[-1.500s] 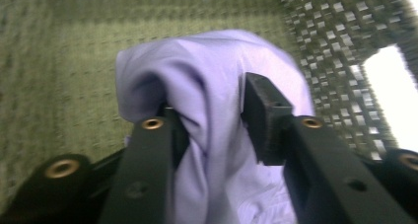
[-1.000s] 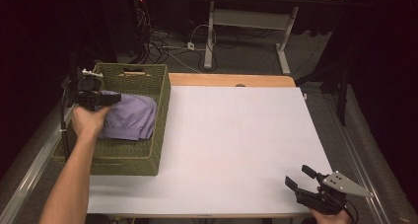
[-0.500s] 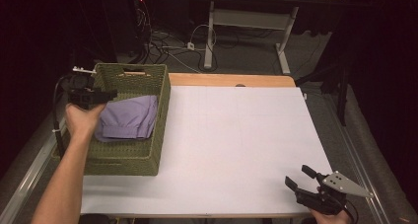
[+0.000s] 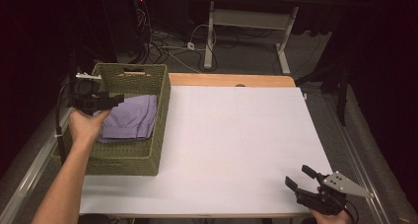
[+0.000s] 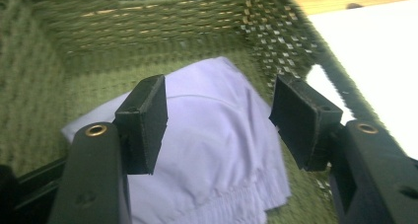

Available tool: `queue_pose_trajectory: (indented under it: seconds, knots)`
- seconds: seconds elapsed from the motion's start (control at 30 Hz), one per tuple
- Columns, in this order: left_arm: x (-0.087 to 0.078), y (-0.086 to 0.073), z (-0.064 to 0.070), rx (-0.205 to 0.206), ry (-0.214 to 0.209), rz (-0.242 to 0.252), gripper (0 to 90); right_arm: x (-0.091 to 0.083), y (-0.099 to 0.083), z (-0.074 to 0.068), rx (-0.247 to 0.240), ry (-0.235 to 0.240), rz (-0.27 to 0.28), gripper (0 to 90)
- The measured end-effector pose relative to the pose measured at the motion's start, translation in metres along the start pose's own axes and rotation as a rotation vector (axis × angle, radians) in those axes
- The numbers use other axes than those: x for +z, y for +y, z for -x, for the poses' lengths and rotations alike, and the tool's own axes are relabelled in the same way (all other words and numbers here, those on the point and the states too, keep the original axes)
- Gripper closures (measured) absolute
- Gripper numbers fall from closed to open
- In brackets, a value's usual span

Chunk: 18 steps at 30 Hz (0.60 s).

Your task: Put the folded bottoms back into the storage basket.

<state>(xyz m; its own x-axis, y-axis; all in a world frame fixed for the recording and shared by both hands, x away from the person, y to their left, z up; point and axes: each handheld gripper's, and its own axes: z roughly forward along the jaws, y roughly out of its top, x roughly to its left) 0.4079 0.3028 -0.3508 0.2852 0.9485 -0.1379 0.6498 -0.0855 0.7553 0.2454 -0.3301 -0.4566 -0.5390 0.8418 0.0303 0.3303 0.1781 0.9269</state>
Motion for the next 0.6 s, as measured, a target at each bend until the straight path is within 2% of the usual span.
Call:
queue_pose_trajectory:
  seconds: [0.13,0.43,0.6]
  knots:
    - [-0.005,-0.005,0.005,0.006,-0.030,0.012,37.7,0.000,0.000,0.000,-0.003,-0.001,0.001,25.0]
    - [-0.018,-0.012,0.011,0.027,-0.059,0.040,36.9,0.000,0.000,0.000,-0.002,-0.002,0.002,24.9]
    - [-0.026,-0.016,0.018,0.055,-0.072,0.052,36.4,0.000,0.000,0.000,-0.001,-0.002,0.003,24.9]
